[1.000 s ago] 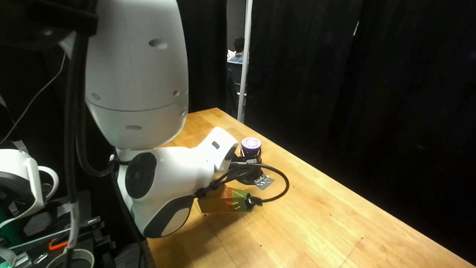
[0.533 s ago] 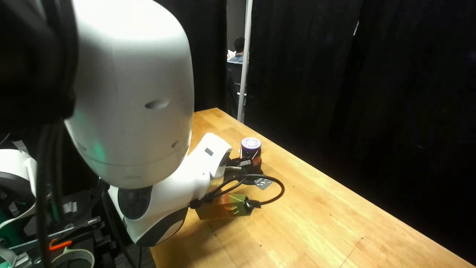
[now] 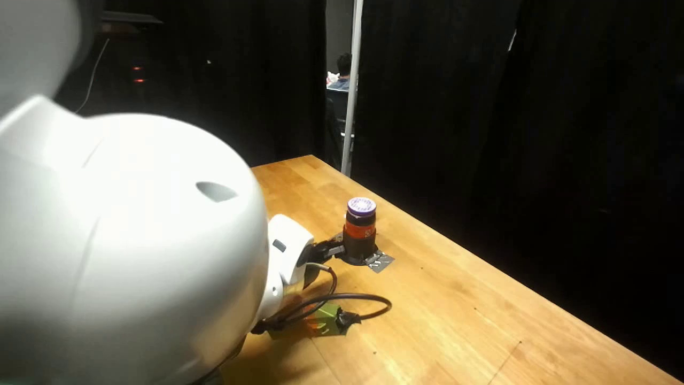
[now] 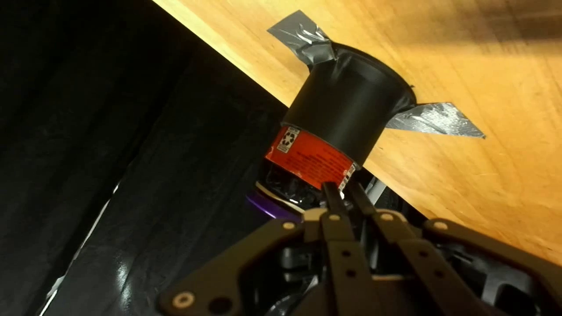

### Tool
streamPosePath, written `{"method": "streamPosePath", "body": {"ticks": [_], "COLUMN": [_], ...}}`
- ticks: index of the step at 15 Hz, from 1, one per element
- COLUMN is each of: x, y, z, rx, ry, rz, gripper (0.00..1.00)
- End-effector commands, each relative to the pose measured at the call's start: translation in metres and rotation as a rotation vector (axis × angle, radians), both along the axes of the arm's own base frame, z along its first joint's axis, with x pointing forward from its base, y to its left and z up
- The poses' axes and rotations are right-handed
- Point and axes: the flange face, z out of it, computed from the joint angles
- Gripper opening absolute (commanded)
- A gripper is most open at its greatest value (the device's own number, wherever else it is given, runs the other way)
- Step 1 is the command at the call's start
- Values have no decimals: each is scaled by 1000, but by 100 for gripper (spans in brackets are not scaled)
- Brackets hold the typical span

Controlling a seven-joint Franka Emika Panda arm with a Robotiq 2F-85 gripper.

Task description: Put the rubber bung around the neck of the brown bottle

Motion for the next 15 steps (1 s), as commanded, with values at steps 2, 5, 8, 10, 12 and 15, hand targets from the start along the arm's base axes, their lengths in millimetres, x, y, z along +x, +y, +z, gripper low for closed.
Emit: {"method": "streamPosePath", "body": {"ticks": [2, 5, 8, 10, 12, 15], "x": [-11, -8, -2, -1, 0, -4], "y": [1, -19, -22, -25, -23, -23], "z": [11, 46, 73, 91, 110, 137], "rx": [5, -62, -117, -152, -181, -217], "ry": [25, 119, 136, 164, 188, 234], "rz": [-79, -248, -407, -509, -609, -750], "gripper": [27, 51, 73, 89, 100, 100]}}
